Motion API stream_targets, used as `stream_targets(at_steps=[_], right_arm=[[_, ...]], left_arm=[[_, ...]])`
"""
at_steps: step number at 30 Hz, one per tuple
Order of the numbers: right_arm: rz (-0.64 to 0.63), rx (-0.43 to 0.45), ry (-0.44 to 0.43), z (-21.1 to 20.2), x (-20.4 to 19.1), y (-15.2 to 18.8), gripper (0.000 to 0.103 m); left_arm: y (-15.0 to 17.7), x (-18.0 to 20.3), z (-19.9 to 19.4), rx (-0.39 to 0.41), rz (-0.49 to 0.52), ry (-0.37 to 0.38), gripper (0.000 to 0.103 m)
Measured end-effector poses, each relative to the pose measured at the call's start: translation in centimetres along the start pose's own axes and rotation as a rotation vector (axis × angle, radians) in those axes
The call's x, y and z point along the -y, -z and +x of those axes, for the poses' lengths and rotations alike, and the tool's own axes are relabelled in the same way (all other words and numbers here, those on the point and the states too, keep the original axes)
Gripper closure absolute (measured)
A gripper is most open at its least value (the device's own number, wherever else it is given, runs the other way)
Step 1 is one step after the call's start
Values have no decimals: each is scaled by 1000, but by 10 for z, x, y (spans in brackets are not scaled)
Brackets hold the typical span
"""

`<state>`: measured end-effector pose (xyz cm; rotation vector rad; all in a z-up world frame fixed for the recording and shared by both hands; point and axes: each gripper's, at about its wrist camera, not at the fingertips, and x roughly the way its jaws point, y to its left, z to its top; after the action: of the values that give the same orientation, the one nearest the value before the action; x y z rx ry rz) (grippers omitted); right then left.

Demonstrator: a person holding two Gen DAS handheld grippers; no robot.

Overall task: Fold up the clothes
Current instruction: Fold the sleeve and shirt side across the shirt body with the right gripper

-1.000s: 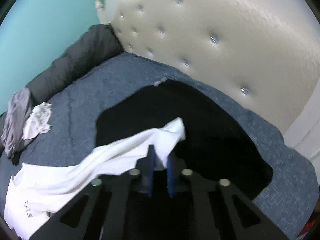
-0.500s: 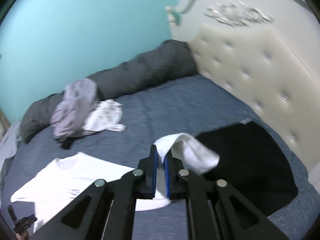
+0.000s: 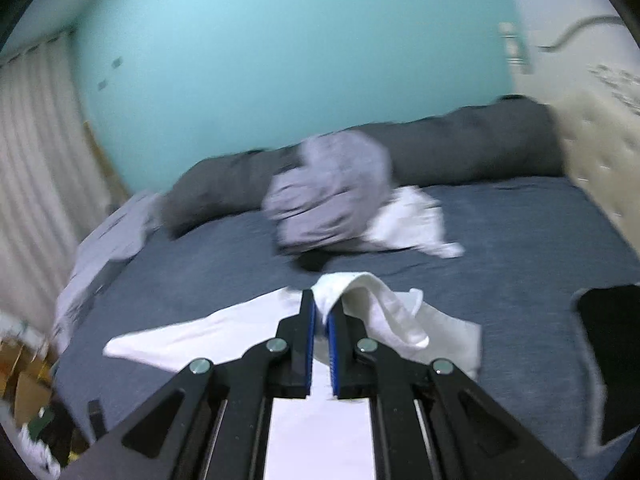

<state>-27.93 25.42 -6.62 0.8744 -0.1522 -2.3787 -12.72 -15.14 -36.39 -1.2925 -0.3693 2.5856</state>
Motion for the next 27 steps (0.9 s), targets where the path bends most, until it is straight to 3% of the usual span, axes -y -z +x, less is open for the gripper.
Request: stream_targets(at_steps=[5,10,17,20,21,22,25,27], right_arm=[[-61,-106,-157,45,-86,42,98],[-144,-272,-240,98,-145,111,98],[-79,-441,-285,158,-159,206,98],[-59,-485,-310,167,-161,231,95],[-51,-499,-320,169,-161,237,93],[-43,-513,-330,172,-161,244,85],[-44,-459,-357,157,-154,243,65],[-13,-381,-355,142,-139,234,62]], left_arm=[[7,-11,-20,21,-27,1,49],[13,-18,-30,28,-43,3,49],[13,-26,-26,17,-51,-4,49],[14,-28,-21,8,-51,-11,49],[14,-28,-19,4,-50,-13,49],[14,-28,-17,-2,-48,-14,49],[13,-24,-9,-21,-37,-14,49],[12,-19,-3,-30,-22,-10,49]])
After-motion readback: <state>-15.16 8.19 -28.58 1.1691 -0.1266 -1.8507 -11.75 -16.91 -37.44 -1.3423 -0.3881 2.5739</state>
